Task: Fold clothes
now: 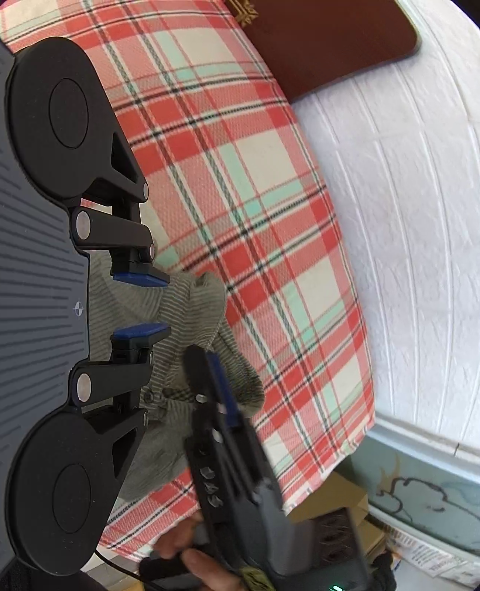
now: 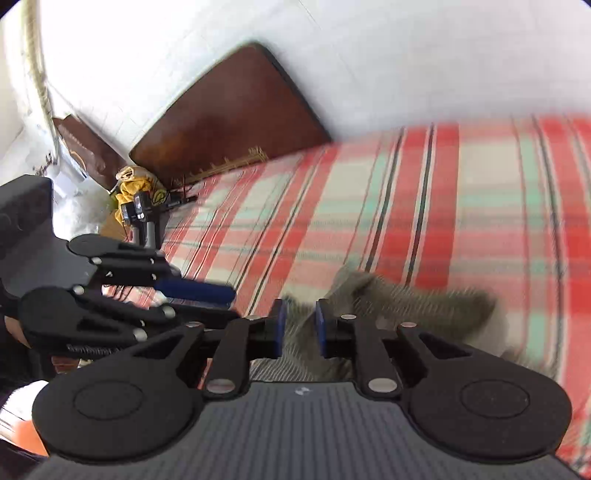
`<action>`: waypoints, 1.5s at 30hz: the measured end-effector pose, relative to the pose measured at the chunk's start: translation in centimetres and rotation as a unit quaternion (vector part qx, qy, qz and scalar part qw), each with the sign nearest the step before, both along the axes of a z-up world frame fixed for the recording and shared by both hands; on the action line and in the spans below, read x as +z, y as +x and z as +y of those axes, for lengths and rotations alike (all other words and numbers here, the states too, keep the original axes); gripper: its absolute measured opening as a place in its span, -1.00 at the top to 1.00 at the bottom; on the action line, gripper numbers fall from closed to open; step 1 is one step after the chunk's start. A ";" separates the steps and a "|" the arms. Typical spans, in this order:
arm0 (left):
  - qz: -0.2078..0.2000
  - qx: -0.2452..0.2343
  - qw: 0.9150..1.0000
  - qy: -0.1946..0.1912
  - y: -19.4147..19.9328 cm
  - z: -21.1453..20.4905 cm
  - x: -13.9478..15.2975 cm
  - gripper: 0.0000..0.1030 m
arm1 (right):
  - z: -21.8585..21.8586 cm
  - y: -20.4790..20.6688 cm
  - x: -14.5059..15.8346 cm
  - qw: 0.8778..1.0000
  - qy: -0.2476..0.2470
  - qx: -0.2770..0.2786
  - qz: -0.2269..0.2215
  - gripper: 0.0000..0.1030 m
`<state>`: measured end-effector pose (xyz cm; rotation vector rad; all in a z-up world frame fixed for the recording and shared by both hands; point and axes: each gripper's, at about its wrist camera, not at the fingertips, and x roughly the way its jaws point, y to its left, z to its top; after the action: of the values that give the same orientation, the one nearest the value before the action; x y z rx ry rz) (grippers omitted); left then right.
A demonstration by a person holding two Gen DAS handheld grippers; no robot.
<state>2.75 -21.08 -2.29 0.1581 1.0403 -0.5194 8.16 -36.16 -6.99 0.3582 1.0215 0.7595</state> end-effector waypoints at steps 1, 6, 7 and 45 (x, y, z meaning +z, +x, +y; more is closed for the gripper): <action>0.001 0.001 1.000 0.002 0.1 0.1 0.0 0.26 | 0.1 0.1 -0.6 1.000 0.006 -0.009 0.013 0.53; 0.005 0.005 1.000 0.008 -0.2 0.8 -0.2 0.20 | -2.2 0.2 -1.4 0.988 0.107 -0.091 0.061 0.44; 0.006 0.007 1.000 0.008 -0.2 0.9 -0.3 0.19 | -2.9 0.4 -1.7 0.984 0.119 -0.112 0.073 0.40; 0.074 0.006 0.997 0.003 5.6 0.0 -4.2 -0.06 | 6.7 -5.6 -3.6 0.996 -0.077 0.048 0.013 0.90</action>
<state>8.31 -21.08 -6.50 0.1194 1.1862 -0.5228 2.59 -29.44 -10.64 0.1879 1.1215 0.7590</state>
